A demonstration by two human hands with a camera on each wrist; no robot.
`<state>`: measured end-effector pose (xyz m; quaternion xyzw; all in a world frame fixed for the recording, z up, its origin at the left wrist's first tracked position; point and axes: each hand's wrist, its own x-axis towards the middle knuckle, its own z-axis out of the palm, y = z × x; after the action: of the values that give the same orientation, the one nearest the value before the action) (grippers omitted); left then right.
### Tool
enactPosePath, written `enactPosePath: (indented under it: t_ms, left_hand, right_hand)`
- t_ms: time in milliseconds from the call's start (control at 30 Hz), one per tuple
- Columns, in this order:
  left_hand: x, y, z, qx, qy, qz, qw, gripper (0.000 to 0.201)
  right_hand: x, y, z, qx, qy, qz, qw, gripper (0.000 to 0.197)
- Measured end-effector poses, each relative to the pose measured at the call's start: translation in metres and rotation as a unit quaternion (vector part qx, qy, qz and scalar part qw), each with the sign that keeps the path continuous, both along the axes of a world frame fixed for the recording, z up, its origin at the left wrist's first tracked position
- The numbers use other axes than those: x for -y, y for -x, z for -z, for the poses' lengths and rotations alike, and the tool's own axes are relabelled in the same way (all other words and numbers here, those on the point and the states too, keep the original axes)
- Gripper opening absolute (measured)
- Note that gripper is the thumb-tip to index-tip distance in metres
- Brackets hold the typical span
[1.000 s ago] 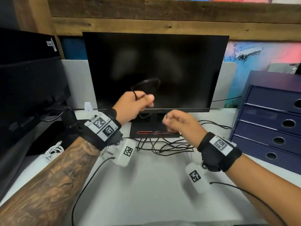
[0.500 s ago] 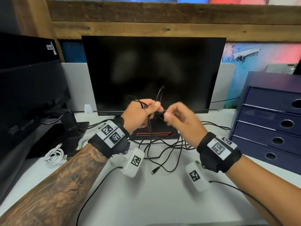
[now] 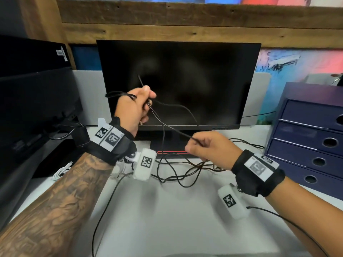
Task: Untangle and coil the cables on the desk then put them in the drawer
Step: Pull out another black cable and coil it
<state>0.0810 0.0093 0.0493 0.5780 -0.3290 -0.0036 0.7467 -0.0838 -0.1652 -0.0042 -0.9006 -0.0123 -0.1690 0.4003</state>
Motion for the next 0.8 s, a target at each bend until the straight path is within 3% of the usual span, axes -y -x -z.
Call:
enactPosePath:
  t_ms: [100, 267, 333, 433, 500, 633, 767, 800]
  left_hand:
    - [-0.008, -0.013, -0.004, -0.020, 0.052, -0.029, 0.998, 0.028]
    - [-0.015, -0.025, -0.005, -0.040, 0.096, -0.062, 0.993, 0.028]
    - [-0.016, -0.026, -0.005, -0.054, 0.102, -0.069, 0.991, 0.028]
    - [-0.016, -0.027, -0.007, -0.076, 0.103, -0.061, 0.990, 0.028]
    - [-0.015, -0.026, -0.006, -0.079, 0.083, -0.049, 0.992, 0.027]
    - [-0.009, -0.015, 0.002, -0.074, -0.023, 0.027, 0.997, 0.028]
    - [-0.002, -0.003, 0.005, 0.007, -0.134, 0.019, 0.991, 0.025]
    - [-0.002, -0.003, 0.005, 0.020, -0.151, 0.008, 0.988, 0.032]
  right_hand:
    - [0.011, 0.000, -0.009, -0.010, -0.041, -0.007, 0.999, 0.020]
    - [0.020, 0.005, -0.017, -0.038, 0.043, 0.004, 0.998, 0.028]
    - [0.021, 0.006, -0.020, -0.044, -0.016, -0.002, 0.999, 0.032]
    - [0.021, 0.006, -0.026, -0.003, -0.178, -0.031, 0.984, 0.032]
    - [0.021, 0.005, -0.029, 0.049, -0.203, -0.001, 0.978, 0.029]
    - [0.029, 0.002, -0.024, 0.157, -0.108, 0.148, 0.970, 0.024]
    - [0.055, -0.005, -0.014, 0.193, -0.171, 0.252, 0.933, 0.020]
    - [0.062, -0.007, -0.012, 0.189, -0.199, 0.262, 0.925, 0.016]
